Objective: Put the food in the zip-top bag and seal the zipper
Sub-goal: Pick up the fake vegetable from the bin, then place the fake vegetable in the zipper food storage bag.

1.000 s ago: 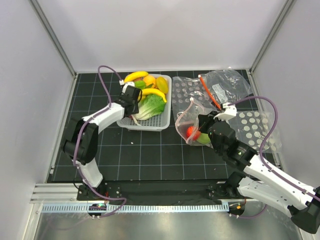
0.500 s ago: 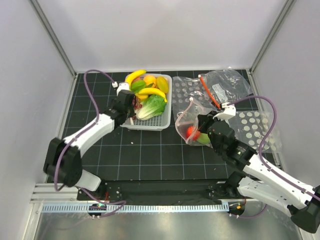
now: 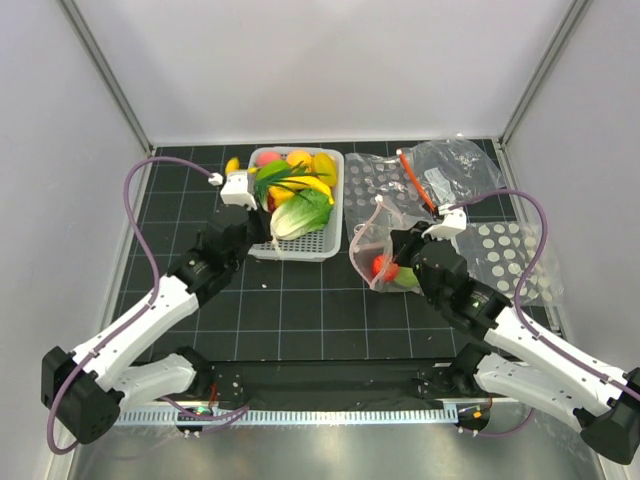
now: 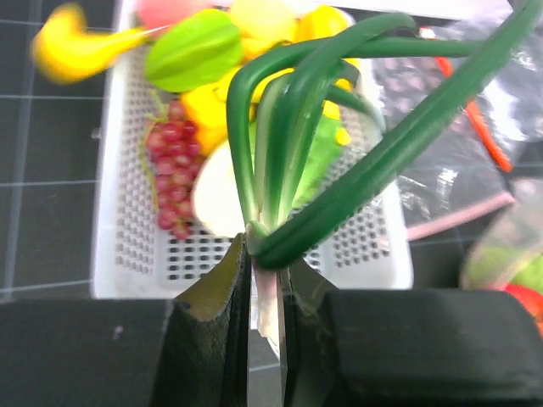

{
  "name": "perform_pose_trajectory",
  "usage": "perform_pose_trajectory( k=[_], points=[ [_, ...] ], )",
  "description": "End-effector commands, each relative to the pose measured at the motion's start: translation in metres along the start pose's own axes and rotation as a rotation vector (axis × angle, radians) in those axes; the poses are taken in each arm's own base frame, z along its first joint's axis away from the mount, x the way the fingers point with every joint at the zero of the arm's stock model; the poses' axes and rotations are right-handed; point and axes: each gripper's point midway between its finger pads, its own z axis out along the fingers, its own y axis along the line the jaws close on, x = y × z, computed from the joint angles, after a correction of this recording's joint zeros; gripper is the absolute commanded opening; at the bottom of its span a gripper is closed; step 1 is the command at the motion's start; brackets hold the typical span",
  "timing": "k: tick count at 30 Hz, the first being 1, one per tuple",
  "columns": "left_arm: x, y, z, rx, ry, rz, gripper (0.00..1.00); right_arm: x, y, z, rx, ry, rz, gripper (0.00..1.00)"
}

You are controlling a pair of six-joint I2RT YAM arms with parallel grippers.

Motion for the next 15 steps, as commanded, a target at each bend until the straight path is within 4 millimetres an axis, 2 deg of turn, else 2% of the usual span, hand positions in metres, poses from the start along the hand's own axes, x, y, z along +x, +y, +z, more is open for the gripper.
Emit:
perform_pose_trajectory(
  k=[1,6,9,12,15],
  points=[
    [-0.023,-0.043,-0.013,0.235,-0.081,-0.025,0.15,-0.024,0.023,-0.001,-0.069,-0.046,0.026,0.01],
    [-0.022,-0.083,-0.026,0.416,-0.073,0.049,0.15,-0.025,0.024,-0.001,-0.079,-0.051,0.012,0.01],
    [-0.015,-0.096,-0.027,0.452,-0.054,0.103,0.15,-0.029,0.02,-0.003,-0.057,-0.057,0.007,0.01],
    [-0.012,-0.105,-0.028,0.47,-0.041,0.144,0.14,-0.034,0.007,-0.005,0.004,-0.087,0.002,0.01],
    [-0.009,-0.111,-0.031,0.488,-0.021,0.166,0.06,-0.038,-0.003,-0.004,0.057,-0.107,-0.011,0.01]
  ],
)
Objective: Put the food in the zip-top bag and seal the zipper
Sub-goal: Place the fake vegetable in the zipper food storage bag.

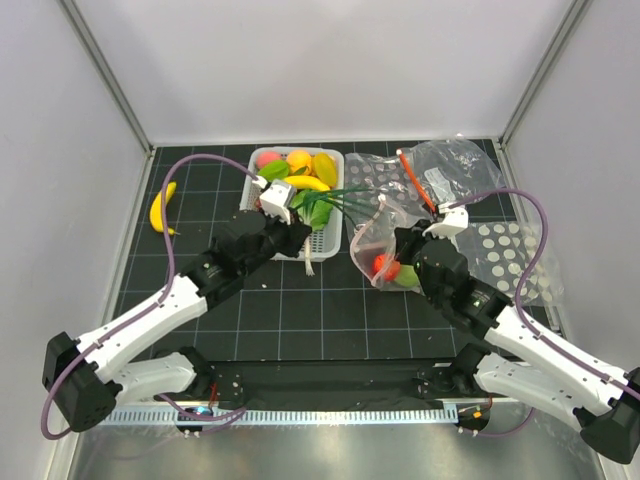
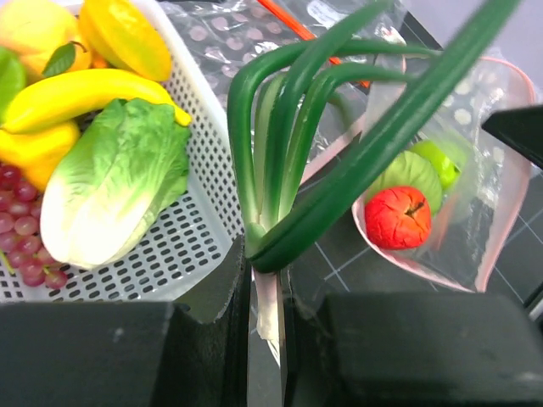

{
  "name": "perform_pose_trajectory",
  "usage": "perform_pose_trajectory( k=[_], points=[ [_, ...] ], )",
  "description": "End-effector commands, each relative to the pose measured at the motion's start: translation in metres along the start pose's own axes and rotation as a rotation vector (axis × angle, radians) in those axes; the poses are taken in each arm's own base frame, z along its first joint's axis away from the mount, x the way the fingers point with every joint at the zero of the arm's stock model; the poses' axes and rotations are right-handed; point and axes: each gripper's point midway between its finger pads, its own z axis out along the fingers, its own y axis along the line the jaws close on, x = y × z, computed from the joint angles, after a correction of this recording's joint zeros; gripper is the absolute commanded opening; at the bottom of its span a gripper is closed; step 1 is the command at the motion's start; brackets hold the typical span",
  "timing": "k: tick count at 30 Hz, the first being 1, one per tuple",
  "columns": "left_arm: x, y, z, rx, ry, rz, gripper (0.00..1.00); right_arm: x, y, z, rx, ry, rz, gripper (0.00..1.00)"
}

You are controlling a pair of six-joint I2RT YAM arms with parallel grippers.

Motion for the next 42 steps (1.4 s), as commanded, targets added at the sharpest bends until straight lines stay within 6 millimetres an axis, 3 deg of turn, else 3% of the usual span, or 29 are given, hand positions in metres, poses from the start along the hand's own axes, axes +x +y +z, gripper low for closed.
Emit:
perform_pose_trajectory(
  k=[1,4,5,6,7,8,9,12,13,15,16,21,26,31,34,39,42],
  points=[
    [-0.03,-0.017,-0.004,0.059,-0.061,0.038,0.05,-0.033,-0.003,-0.004,0.053,-0.094,0.028,0.01],
    [-0.027,-0.026,-0.009,0.097,-0.038,0.013,0.04,-0.034,-0.008,-0.003,0.083,-0.106,0.026,0.01],
    [-0.022,-0.036,-0.011,0.167,-0.023,0.041,0.05,-0.036,-0.01,-0.004,0.091,-0.117,0.029,0.01],
    [-0.017,-0.044,-0.012,0.229,-0.013,0.161,0.0,-0.036,-0.016,-0.004,0.116,-0.129,0.024,0.01],
    [-0.002,-0.05,-0.016,0.27,0.046,0.201,0.0,-0.038,-0.018,-0.004,0.128,-0.136,0.023,0.01],
    [0.0,-0.052,-0.018,0.269,0.065,0.226,0.0,-0.039,-0.02,-0.004,0.138,-0.143,0.018,0.01],
    [0.015,-0.048,-0.021,0.252,0.139,0.249,0.0,-0.041,-0.024,-0.004,0.158,-0.155,0.018,0.01],
    [0.022,-0.042,-0.023,0.207,0.227,0.298,0.0,-0.043,-0.029,-0.005,0.18,-0.171,-0.004,0.01],
    [0.034,-0.039,-0.028,0.198,0.293,0.342,0.0,-0.043,-0.028,-0.004,0.176,-0.175,-0.007,0.01],
    [0.036,-0.053,-0.035,0.231,0.326,0.378,0.01,-0.043,-0.026,-0.002,0.168,-0.17,-0.043,0.01],
    [0.047,-0.053,-0.036,0.244,0.378,0.427,0.01,-0.04,-0.019,0.0,0.132,-0.151,-0.067,0.01],
    [0.064,-0.047,-0.034,0.189,0.477,0.519,0.0,-0.024,0.011,0.007,-0.012,-0.043,-0.197,0.01],
    [0.08,-0.045,-0.025,0.17,0.556,0.556,0.0,-0.01,0.049,-0.002,-0.256,0.006,-0.23,0.01],
    [0.084,-0.038,-0.019,0.129,0.56,0.571,0.0,-0.001,0.08,-0.011,-0.425,0.026,-0.264,0.01],
    [0.083,-0.045,-0.017,0.168,0.541,0.563,0.0,0.01,0.098,-0.016,-0.497,0.058,-0.285,0.01],
    [0.083,-0.052,-0.014,0.199,0.515,0.543,0.0,0.027,0.116,-0.021,-0.568,0.085,-0.308,0.01],
    [0.083,-0.058,-0.01,0.221,0.502,0.516,0.0,0.026,0.124,-0.027,-0.619,0.069,-0.285,0.01]
  ],
)
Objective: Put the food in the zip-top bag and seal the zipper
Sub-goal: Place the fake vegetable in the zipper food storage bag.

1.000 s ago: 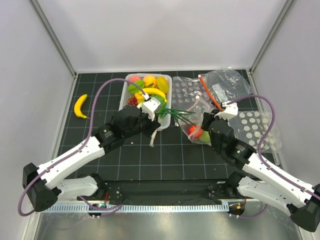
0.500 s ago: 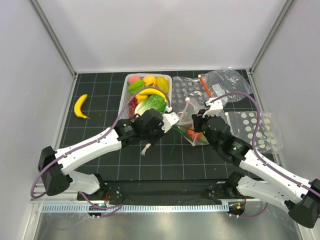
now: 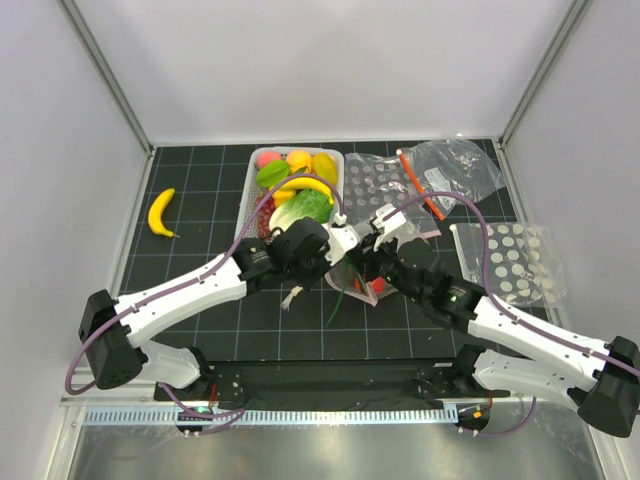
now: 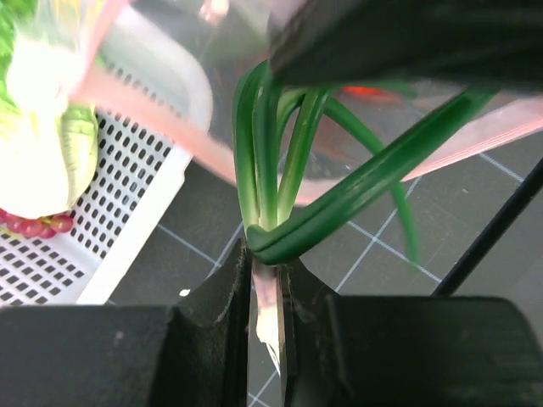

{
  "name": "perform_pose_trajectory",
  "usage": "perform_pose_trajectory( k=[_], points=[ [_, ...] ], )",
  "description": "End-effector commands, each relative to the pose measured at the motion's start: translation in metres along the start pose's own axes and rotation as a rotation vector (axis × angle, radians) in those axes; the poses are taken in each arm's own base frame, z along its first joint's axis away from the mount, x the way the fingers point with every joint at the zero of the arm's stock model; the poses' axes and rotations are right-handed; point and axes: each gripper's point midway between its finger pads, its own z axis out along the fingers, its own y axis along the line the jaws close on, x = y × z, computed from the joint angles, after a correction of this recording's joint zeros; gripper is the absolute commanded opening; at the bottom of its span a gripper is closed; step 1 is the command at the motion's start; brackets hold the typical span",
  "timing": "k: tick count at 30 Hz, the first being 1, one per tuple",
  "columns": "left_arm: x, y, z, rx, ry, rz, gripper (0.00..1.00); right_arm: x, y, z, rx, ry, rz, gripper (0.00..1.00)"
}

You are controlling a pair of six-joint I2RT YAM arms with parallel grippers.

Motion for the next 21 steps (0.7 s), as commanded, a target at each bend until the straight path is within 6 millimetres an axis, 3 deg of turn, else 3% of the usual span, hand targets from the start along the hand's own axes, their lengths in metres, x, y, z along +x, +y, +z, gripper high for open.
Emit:
perform_pose_trajectory(
  k=[1,11,21],
  points=[
    [-0.025,-0.006,-0.002,0.041,-0.103,-0.015,0.0,-0.037,0.024,-0.004,-0.116,-0.137,0.016,0.01],
    [-0.039,-0.008,0.013,0.2,-0.132,-0.232,0.0,-0.033,0.032,-0.001,-0.159,-0.131,0.03,0.01],
    [-0.059,-0.009,0.01,0.387,-0.215,-0.487,0.0,-0.024,0.031,0.009,-0.126,-0.099,0.021,0.01]
  ],
)
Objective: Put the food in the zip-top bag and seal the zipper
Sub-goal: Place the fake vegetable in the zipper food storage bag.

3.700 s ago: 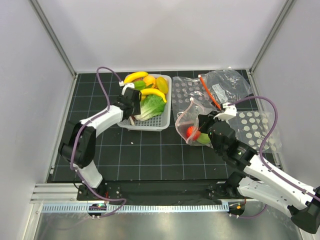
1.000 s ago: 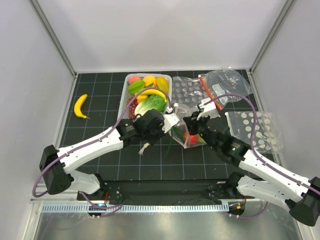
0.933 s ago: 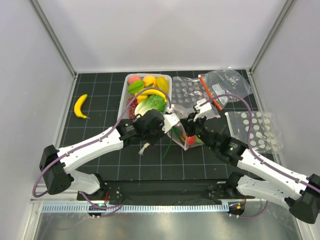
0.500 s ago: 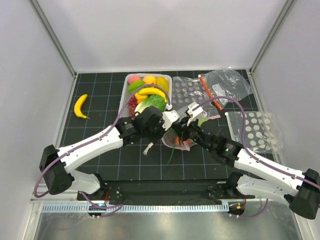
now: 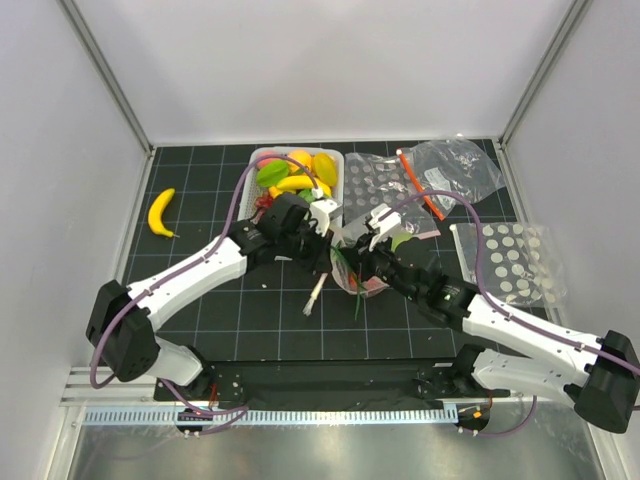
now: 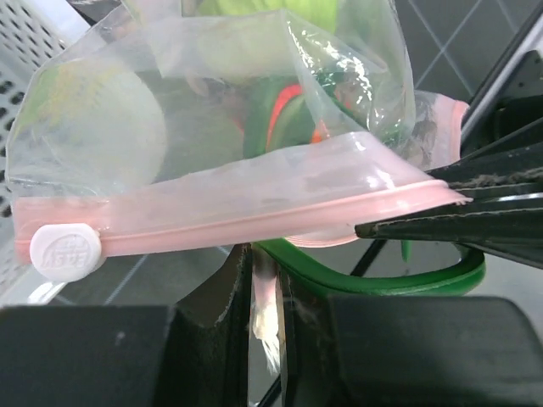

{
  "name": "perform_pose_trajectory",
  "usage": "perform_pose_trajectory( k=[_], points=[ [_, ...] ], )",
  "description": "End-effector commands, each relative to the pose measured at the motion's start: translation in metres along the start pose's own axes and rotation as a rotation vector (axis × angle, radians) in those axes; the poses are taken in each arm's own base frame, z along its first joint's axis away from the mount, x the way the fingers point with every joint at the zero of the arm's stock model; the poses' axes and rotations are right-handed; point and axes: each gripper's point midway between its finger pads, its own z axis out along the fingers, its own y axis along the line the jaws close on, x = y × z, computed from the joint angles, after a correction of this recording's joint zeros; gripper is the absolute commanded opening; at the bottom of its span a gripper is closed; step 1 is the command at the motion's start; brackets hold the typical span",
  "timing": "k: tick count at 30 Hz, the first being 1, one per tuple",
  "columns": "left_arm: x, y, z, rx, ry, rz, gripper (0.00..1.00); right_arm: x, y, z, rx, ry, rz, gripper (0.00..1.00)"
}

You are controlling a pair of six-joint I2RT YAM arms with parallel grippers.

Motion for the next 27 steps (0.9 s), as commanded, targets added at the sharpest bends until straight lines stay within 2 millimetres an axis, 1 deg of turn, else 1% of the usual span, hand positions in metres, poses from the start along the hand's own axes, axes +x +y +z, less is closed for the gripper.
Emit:
perform_pose_trajectory(
  k=[1,2,3,7,8,11,14,15,16,17,19,23,26,27],
  points=[
    [-0.033,-0.025,-0.005,0.141,-0.128,-0.102,0.0,-0.023,0.014,0.003,-0.041,-0.074,0.014,0.01],
    [-0.038,-0.023,-0.006,0.13,-0.147,-0.124,0.0,-0.022,0.014,0.004,-0.038,-0.072,0.013,0.01],
    [-0.037,-0.02,-0.005,0.123,-0.146,-0.149,0.0,-0.021,0.012,0.004,-0.026,-0.071,0.013,0.01],
    [-0.043,-0.011,-0.006,0.078,-0.166,-0.29,0.0,-0.021,0.009,0.004,-0.012,-0.078,0.016,0.01],
    [-0.045,-0.011,-0.006,0.081,-0.167,-0.328,0.0,-0.023,0.008,0.004,-0.005,-0.082,0.016,0.01],
    [-0.05,-0.008,-0.013,0.076,-0.188,-0.394,0.0,-0.022,0.001,0.003,0.04,-0.084,0.022,0.01],
    [-0.055,-0.002,-0.021,0.035,-0.222,-0.456,0.01,-0.023,-0.008,0.001,0.088,-0.092,0.034,0.01],
    [-0.057,0.0,-0.023,0.019,-0.233,-0.505,0.02,-0.023,-0.009,0.0,0.095,-0.095,0.038,0.01],
    [-0.058,0.0,-0.025,0.015,-0.241,-0.526,0.05,-0.023,-0.01,0.0,0.096,-0.099,0.04,0.01],
    [-0.06,-0.001,-0.028,0.014,-0.253,-0.546,0.05,-0.025,-0.009,-0.001,0.094,-0.105,0.041,0.01],
    [-0.058,-0.001,-0.028,0.015,-0.254,-0.62,0.05,-0.025,-0.01,-0.001,0.097,-0.106,0.045,0.01],
    [-0.061,-0.012,-0.028,0.079,-0.244,-0.639,0.03,-0.028,-0.009,-0.004,0.094,-0.123,0.053,0.01],
    [-0.059,-0.009,-0.02,0.072,-0.234,-0.663,0.03,-0.031,-0.006,-0.006,0.077,-0.139,0.057,0.01],
    [-0.057,-0.005,-0.013,0.059,-0.221,-0.675,0.03,-0.032,-0.004,-0.007,0.064,-0.143,0.058,0.01]
  ],
)
